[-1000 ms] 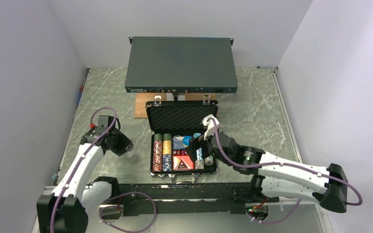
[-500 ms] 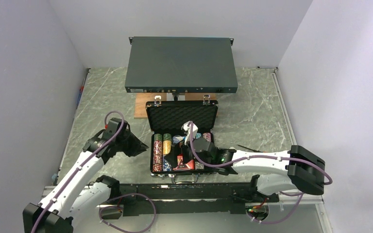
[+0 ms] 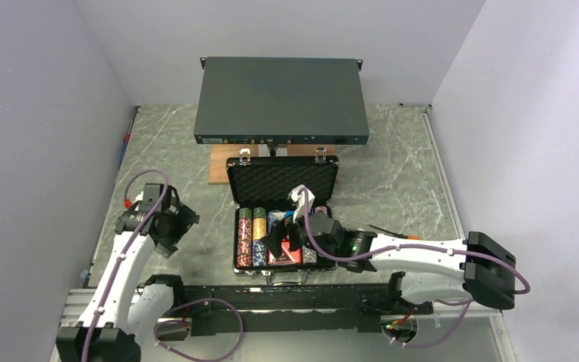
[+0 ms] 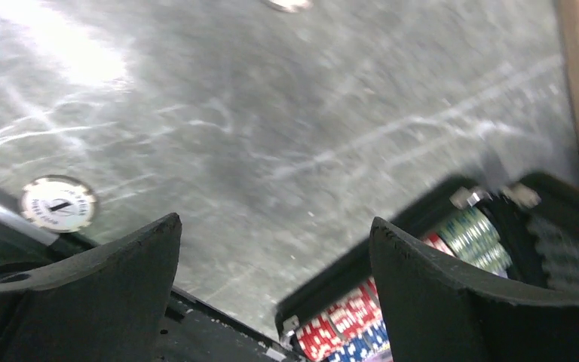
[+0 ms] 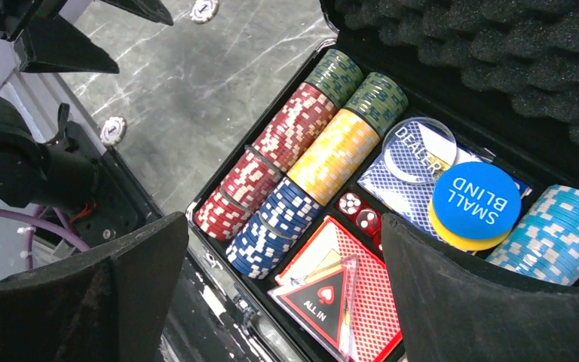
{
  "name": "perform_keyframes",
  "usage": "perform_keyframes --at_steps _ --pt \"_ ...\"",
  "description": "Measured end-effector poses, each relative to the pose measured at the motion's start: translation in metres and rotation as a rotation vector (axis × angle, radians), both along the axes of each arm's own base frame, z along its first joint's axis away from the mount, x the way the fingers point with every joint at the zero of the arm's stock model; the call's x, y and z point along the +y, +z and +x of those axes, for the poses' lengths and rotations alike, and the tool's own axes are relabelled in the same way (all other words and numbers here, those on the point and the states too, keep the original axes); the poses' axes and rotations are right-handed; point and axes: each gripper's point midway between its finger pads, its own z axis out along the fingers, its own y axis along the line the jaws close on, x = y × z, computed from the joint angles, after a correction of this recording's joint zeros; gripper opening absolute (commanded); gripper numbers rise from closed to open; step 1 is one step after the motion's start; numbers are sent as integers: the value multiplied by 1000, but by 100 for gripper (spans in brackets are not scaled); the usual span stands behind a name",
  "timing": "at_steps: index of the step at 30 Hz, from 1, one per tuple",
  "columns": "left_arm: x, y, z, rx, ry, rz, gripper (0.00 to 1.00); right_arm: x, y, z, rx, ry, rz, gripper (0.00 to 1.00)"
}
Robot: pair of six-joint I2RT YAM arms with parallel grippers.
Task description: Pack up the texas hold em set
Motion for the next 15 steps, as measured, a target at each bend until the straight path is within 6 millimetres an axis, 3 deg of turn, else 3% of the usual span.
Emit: perform_keyframes --at_steps 3,7,8,15 --pt "23 -15 -13 83 117 18 96 -4 0 -1 -10 6 -17 100" --pt "33 -39 -43 195 219 10 99 -9 3 -2 -30 15 -32 100" --pt "35 -41 -50 221 247 14 99 -9 4 -2 -37 19 -35 100" --pt "52 -37 -53 266 392 47 99 -19 11 -8 -83 56 -23 100"
